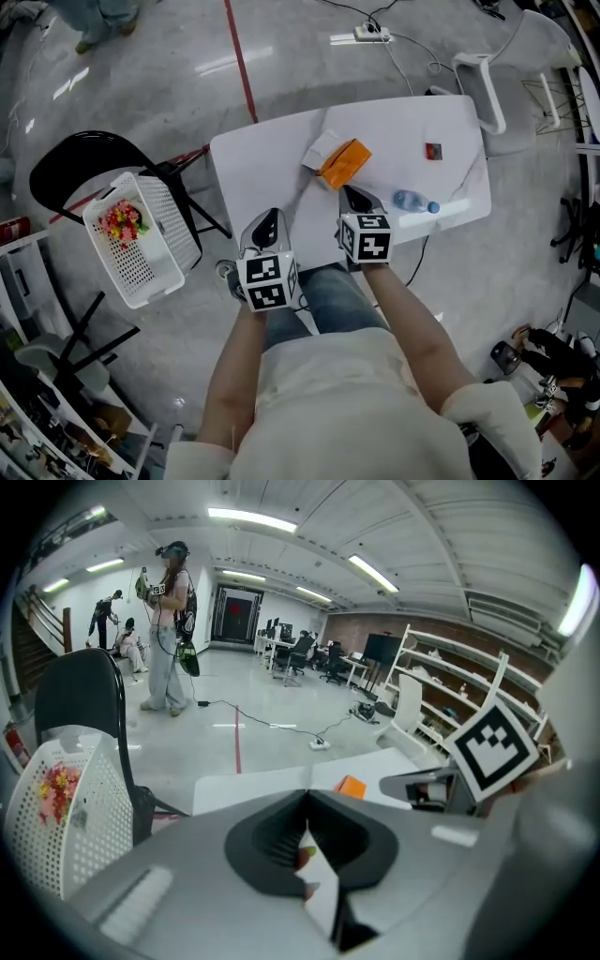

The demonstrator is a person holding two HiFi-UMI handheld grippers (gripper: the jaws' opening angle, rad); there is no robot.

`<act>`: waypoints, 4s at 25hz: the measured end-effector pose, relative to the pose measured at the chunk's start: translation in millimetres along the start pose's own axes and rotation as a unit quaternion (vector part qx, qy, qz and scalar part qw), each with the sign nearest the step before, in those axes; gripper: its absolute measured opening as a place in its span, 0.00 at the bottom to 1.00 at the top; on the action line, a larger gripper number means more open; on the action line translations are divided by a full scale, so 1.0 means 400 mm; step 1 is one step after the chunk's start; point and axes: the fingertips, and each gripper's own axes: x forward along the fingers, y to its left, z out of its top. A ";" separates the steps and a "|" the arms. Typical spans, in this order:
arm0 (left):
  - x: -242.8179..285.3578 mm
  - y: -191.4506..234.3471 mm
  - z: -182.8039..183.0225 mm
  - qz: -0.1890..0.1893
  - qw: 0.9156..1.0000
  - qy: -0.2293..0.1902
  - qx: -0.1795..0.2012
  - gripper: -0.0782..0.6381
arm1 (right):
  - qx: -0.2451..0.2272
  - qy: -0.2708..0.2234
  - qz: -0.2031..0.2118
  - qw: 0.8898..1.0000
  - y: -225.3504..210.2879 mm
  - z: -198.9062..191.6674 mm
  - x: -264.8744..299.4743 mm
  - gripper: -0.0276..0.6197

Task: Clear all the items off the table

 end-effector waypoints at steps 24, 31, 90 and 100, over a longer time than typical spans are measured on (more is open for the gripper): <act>0.200 -0.057 -0.090 0.001 0.999 0.043 -0.013 0.12 | 0.127 0.060 -0.056 0.988 -0.186 -0.119 0.275 0.51; 0.225 -0.044 -0.116 0.009 0.998 0.055 -0.018 0.12 | 0.185 0.063 -0.066 0.978 -0.207 -0.137 0.340 0.68; 0.161 -0.043 -0.115 0.017 0.999 0.034 -0.030 0.12 | 0.197 0.073 -0.075 0.975 -0.188 -0.145 0.291 0.41; 0.069 -0.027 -0.093 0.025 0.999 0.021 -0.036 0.12 | 0.172 0.058 -0.063 0.981 -0.136 -0.097 0.187 0.42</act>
